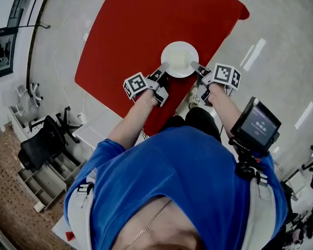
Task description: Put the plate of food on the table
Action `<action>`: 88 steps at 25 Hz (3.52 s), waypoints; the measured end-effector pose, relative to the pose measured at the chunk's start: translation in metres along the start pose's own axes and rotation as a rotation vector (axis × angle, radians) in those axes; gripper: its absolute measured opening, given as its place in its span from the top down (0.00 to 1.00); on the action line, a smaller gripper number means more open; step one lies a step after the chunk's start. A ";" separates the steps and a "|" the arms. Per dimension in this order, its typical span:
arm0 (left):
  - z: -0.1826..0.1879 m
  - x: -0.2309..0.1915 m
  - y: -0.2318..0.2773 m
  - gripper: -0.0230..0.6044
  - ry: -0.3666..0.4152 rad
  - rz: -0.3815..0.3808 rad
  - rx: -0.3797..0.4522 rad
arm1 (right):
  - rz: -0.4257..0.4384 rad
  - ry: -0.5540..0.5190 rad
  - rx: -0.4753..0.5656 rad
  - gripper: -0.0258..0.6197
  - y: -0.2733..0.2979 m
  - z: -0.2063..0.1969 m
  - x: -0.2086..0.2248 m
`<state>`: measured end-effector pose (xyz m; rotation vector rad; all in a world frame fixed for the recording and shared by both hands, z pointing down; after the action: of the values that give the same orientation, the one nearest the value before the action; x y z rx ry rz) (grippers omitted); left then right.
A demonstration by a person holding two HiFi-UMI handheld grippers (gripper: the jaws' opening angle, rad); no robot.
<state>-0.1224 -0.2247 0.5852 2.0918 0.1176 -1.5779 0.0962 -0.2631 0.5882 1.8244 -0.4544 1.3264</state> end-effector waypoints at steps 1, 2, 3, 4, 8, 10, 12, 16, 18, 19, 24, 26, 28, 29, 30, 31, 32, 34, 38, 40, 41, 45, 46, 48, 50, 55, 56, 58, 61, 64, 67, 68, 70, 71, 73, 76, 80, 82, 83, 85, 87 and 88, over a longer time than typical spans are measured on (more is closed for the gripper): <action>0.000 0.000 0.000 0.92 0.002 0.006 -0.001 | 0.000 -0.005 -0.001 0.94 0.000 -0.001 0.000; 0.001 0.000 0.000 0.92 0.005 0.011 -0.003 | -0.002 -0.012 -0.002 0.94 0.000 -0.001 -0.001; 0.001 -0.001 -0.001 0.92 0.009 0.014 -0.006 | -0.005 -0.019 -0.005 0.94 0.000 -0.002 -0.001; 0.001 -0.001 -0.001 0.92 0.012 0.015 -0.010 | -0.010 -0.027 -0.009 0.94 0.000 -0.003 -0.001; 0.002 0.000 0.000 0.92 0.020 0.026 -0.025 | -0.029 -0.063 -0.022 0.94 0.001 -0.002 -0.003; 0.001 0.000 -0.001 0.92 0.027 0.034 -0.029 | -0.037 -0.077 -0.028 0.94 0.001 -0.002 -0.003; 0.000 0.000 -0.001 0.92 0.037 0.041 -0.035 | -0.044 -0.090 -0.033 0.94 0.001 -0.002 -0.003; -0.001 0.001 0.000 0.92 0.072 0.049 -0.055 | -0.055 -0.133 -0.036 0.93 0.003 0.000 -0.004; -0.001 0.001 0.000 0.92 0.085 0.055 -0.060 | -0.058 -0.154 -0.042 0.92 0.003 0.000 -0.006; -0.001 0.001 -0.001 0.92 0.091 0.058 -0.062 | -0.059 -0.165 -0.045 0.90 0.003 -0.001 -0.006; -0.001 0.002 0.000 0.88 0.131 0.065 -0.075 | -0.069 -0.220 -0.051 0.85 0.004 0.000 -0.009; -0.001 0.002 0.000 0.85 0.154 0.072 -0.081 | -0.071 -0.241 -0.052 0.82 0.005 0.001 -0.010; 0.000 0.003 -0.001 0.83 0.179 0.080 -0.087 | -0.073 -0.266 -0.057 0.80 0.006 0.001 -0.011; 0.000 0.003 -0.001 0.82 0.191 0.083 -0.088 | -0.074 -0.280 -0.061 0.79 0.006 0.001 -0.012; 0.001 0.003 -0.001 0.82 0.201 0.085 -0.088 | -0.073 -0.295 -0.065 0.78 0.006 0.001 -0.013; 0.002 0.004 -0.001 0.82 0.208 0.087 -0.087 | -0.072 -0.311 -0.069 0.77 0.007 0.001 -0.015; 0.002 0.004 -0.001 0.82 0.213 0.088 -0.085 | -0.072 -0.330 -0.075 0.75 0.007 0.001 -0.016; 0.003 0.004 -0.001 0.82 0.221 0.088 -0.082 | -0.072 -0.381 -0.088 0.72 0.008 0.000 -0.020; 0.001 0.001 0.000 0.82 0.220 0.091 -0.077 | -0.091 -0.540 -0.117 0.66 0.009 0.000 -0.024; 0.001 0.000 0.000 0.82 0.217 0.089 -0.074 | -0.099 -0.622 -0.134 0.62 0.009 0.000 -0.024; 0.001 0.000 0.000 0.82 0.217 0.087 -0.072 | -0.102 -0.646 -0.140 0.62 0.009 0.000 -0.024; 0.002 0.002 0.001 0.82 0.213 0.081 -0.069 | -0.102 -0.649 -0.134 0.62 0.009 0.002 -0.024; 0.002 0.002 0.001 0.82 0.215 0.081 -0.068 | -0.102 -0.644 -0.131 0.62 0.009 0.002 -0.024; 0.004 0.002 0.000 0.82 0.225 0.081 -0.062 | -0.102 -0.636 -0.125 0.62 0.009 0.003 -0.023; 0.007 0.002 -0.001 0.82 0.239 0.084 -0.051 | -0.104 -0.632 -0.120 0.62 0.009 0.005 -0.022; 0.014 0.000 -0.001 0.82 0.241 0.088 -0.015 | -0.125 -0.648 -0.084 0.62 0.007 0.013 -0.017; 0.015 0.000 -0.001 0.82 0.240 0.087 -0.010 | -0.131 -0.651 -0.075 0.62 0.006 0.015 -0.016; 0.014 -0.001 -0.002 0.82 0.241 0.085 -0.002 | -0.138 -0.653 -0.061 0.62 0.003 0.019 -0.013; 0.017 0.000 0.000 0.82 0.245 0.075 0.010 | -0.139 -0.655 -0.040 0.62 0.003 0.025 -0.013; 0.020 0.004 0.003 0.82 0.243 0.050 0.016 | -0.125 -0.653 -0.016 0.62 0.004 0.027 -0.016; 0.023 0.009 0.004 0.82 0.229 0.024 0.024 | -0.117 -0.654 0.006 0.62 0.004 0.028 -0.019; 0.025 0.011 0.005 0.82 0.227 0.016 0.028 | -0.115 -0.656 0.011 0.62 0.005 0.028 -0.020; 0.026 0.014 0.006 0.82 0.229 0.002 0.033 | -0.109 -0.656 0.018 0.62 0.005 0.029 -0.022; 0.027 0.015 0.007 0.82 0.231 -0.006 0.035 | -0.104 -0.655 0.021 0.62 0.005 0.029 -0.023; 0.030 0.019 0.008 0.82 0.236 -0.019 0.037 | -0.094 -0.651 0.026 0.62 0.007 0.030 -0.026; 0.034 0.024 0.010 0.88 0.247 -0.033 0.043 | -0.075 -0.645 0.030 0.62 0.010 0.031 -0.034; 0.037 0.030 0.016 0.92 0.256 -0.057 0.047 | -0.050 -0.639 0.046 0.62 0.012 0.035 -0.041; 0.036 0.032 0.017 0.93 0.259 -0.069 0.044 | -0.040 -0.633 0.058 0.62 0.010 0.035 -0.042; 0.035 0.032 0.014 0.94 0.261 -0.076 0.042 | -0.033 -0.628 0.065 0.62 0.007 0.032 -0.043; 0.032 0.032 0.004 0.95 0.268 -0.093 0.041 | -0.020 -0.620 0.082 0.62 -0.001 0.022 -0.046; 0.032 0.035 -0.003 0.95 0.274 -0.112 0.043 | -0.011 -0.624 0.100 0.69 -0.008 0.016 -0.051; 0.032 0.036 -0.004 0.95 0.277 -0.120 0.044 | -0.007 -0.625 0.109 0.70 -0.011 0.014 -0.053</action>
<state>-0.1398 -0.2437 0.5442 2.3678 0.3133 -1.3576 0.0922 -0.2766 0.5337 2.3198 -0.7077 0.7601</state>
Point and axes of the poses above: the fingertips, and each gripper's own axes: y forward along the fingers, x to its right, z out of its top, the point moved 7 cm from there along -y, backward along the fingers, and after that the axes turned 15 degrees about x, right-handed, at the moved point
